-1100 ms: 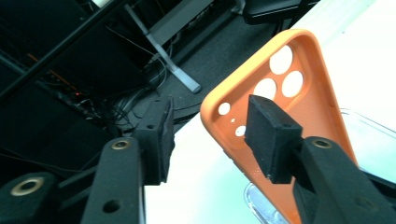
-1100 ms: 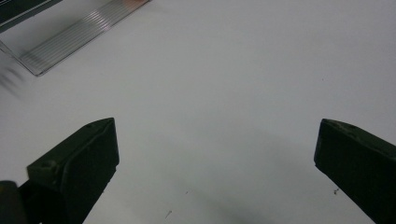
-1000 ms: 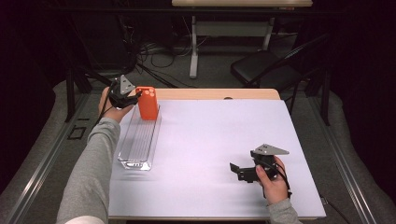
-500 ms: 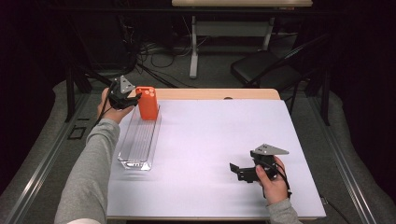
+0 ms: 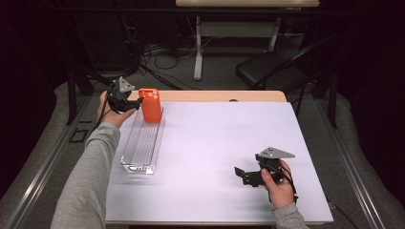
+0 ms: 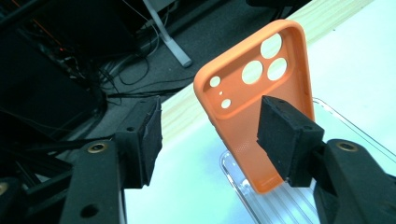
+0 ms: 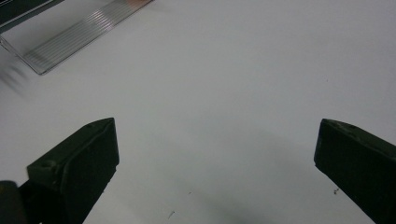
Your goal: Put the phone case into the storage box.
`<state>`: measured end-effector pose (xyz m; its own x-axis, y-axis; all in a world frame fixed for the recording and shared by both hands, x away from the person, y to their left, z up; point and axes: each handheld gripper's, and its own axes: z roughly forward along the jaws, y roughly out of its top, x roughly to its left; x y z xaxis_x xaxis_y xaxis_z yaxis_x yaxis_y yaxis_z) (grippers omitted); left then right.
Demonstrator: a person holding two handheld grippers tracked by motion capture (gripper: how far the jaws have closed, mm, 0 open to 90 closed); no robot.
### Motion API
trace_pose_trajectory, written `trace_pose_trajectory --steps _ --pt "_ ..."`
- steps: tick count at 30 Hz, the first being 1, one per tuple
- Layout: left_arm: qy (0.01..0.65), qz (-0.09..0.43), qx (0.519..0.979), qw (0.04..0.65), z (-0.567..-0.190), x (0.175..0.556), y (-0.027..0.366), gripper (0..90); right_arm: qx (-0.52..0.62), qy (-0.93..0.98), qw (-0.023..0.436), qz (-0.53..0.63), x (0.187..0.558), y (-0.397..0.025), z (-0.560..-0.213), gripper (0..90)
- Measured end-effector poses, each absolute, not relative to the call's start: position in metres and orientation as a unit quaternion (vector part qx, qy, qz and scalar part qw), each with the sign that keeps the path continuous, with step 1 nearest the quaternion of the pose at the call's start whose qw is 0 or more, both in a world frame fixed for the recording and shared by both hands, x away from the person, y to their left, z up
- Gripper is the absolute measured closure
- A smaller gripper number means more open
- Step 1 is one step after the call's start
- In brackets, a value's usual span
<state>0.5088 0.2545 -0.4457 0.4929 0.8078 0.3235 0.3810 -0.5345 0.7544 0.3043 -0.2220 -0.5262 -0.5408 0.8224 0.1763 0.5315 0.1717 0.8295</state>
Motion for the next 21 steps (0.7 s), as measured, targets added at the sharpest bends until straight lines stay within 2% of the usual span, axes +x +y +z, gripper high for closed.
trace_pose_trajectory --steps 11,21 --pt "0.393 0.326 0.795 0.327 -0.436 0.5 0.257 38.9 0.452 0.748 0.157 0.46 0.304 -0.222 -0.525 0.0" --pt "0.397 0.275 0.794 0.37 -0.427 0.488 0.256 33.6 0.45 0.75 0.157 0.459 0.304 -0.222 -0.526 0.0"
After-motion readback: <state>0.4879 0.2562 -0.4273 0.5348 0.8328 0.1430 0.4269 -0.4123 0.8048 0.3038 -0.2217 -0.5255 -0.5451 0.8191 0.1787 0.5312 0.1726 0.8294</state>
